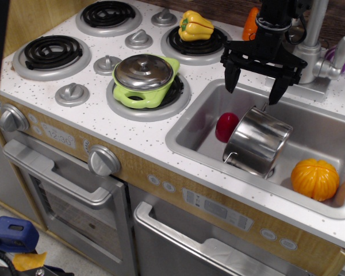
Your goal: Flip pot upright in sink
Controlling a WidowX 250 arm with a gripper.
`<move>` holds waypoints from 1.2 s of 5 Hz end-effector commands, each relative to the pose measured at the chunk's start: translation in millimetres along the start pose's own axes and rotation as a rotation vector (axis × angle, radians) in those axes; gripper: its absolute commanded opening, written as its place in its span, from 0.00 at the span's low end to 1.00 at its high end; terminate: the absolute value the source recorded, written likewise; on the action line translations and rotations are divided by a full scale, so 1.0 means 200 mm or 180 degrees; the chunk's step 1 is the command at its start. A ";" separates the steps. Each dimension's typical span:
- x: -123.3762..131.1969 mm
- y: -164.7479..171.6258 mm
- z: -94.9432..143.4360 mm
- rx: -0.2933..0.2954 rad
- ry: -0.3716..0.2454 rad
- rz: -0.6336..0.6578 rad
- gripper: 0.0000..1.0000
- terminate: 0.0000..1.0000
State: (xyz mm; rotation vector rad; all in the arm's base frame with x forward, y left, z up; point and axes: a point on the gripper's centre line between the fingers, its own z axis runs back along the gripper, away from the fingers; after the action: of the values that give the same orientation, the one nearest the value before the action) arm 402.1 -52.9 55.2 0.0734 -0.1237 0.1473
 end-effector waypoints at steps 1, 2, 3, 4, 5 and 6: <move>0.00 0.00 0.00 0.0000 0.0000 0.0000 1.00 0.00; 0.01 0.04 0.00 -0.0266 0.0001 0.0072 1.00 0.00; 0.02 0.05 0.01 -0.0466 0.0056 0.0139 1.00 0.00; 0.05 0.07 0.01 -0.0653 0.0055 0.0143 1.00 0.00; 0.07 0.09 -0.02 -0.1155 0.0172 0.0241 1.00 0.00; 0.07 0.07 -0.05 -0.1402 0.0210 0.0360 1.00 0.00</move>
State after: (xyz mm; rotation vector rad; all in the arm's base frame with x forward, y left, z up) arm 407.0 -42.6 24.6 -0.4311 -0.0158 0.2699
